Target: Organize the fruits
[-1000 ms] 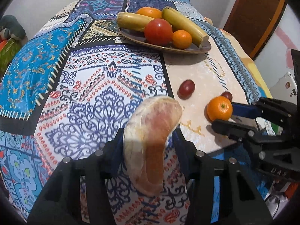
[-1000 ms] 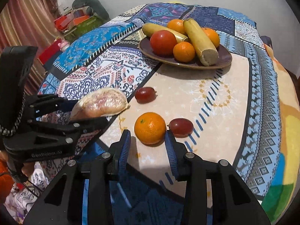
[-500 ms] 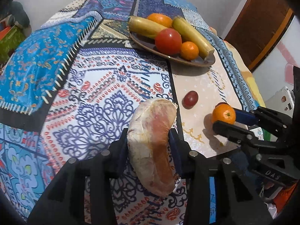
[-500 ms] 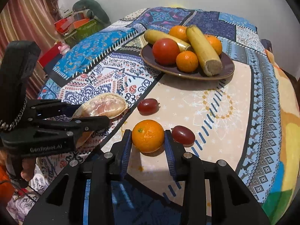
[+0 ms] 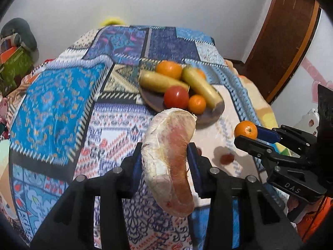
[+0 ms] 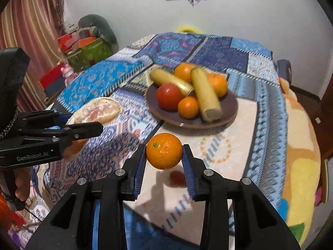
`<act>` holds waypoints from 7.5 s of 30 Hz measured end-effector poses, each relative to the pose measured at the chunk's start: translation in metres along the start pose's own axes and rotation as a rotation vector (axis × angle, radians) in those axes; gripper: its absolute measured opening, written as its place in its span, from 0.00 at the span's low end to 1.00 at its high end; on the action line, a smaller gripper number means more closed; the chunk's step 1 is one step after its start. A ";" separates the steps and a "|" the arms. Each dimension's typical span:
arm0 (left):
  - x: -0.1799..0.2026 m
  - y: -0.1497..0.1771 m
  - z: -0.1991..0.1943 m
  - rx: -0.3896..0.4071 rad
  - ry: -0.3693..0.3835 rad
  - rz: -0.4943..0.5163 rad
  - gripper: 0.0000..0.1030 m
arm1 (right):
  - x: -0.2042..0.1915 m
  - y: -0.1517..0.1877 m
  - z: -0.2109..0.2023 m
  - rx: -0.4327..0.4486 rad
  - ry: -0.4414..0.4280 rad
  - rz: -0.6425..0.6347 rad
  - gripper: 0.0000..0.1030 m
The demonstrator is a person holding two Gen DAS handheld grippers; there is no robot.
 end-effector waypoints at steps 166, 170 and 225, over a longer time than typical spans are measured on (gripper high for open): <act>0.028 -0.025 0.102 -0.037 0.074 0.036 0.20 | 0.038 -0.008 0.069 -0.048 0.015 -0.009 0.22; 0.027 -0.023 0.106 -0.045 0.066 0.032 0.20 | 0.040 -0.008 0.068 -0.042 0.003 0.004 0.23; 0.096 -0.037 -0.290 0.756 -0.103 0.131 0.99 | -0.058 -0.068 -0.260 0.677 0.178 -0.062 1.00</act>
Point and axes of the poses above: each gripper's, at about its wrist camera, not at the fingertips, and z roughly the way its jaws point, x to its right, y to its underside, the point moved 4 cm from there along z, roughly the way its jaws point, and after that the axes turned 10 degrees about x, right-handed, at the moved point
